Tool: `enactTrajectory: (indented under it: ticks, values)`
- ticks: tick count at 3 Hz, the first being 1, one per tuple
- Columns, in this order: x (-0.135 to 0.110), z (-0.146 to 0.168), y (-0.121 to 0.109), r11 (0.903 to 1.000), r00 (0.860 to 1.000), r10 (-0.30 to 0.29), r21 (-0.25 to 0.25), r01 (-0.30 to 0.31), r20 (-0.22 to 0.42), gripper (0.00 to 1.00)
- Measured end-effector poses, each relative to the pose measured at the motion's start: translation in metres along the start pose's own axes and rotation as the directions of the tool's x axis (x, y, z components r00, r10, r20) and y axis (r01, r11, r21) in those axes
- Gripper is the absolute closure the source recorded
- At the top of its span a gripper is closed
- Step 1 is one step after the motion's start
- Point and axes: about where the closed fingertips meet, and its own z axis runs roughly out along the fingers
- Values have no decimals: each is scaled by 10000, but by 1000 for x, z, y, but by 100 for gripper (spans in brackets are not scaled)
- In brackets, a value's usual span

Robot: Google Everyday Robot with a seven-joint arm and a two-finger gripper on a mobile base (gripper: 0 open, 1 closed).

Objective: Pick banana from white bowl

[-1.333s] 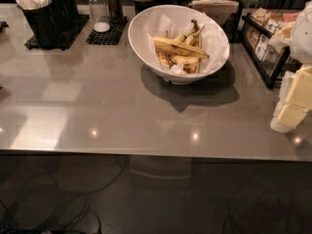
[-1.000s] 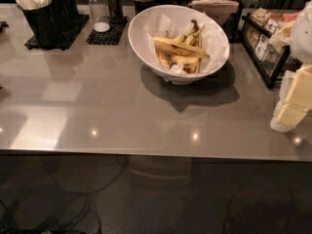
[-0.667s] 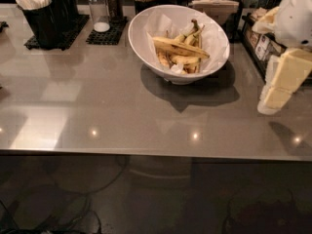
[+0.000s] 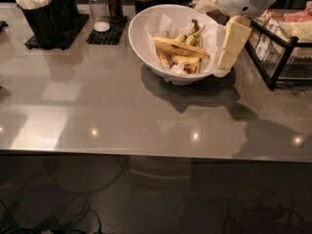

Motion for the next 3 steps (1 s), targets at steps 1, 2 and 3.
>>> enactTrajectory:
  ticks: [1, 2, 3]
  values:
    - [-7, -4, -12, 9994, 9998, -78, 329, 71, 189, 0]
    - [0, -3, -8, 9987, 9990, 230, 443, -247, 382, 0]
    - [5, 11, -22, 9979, 9958, 368, 500, -411, 838, 0]
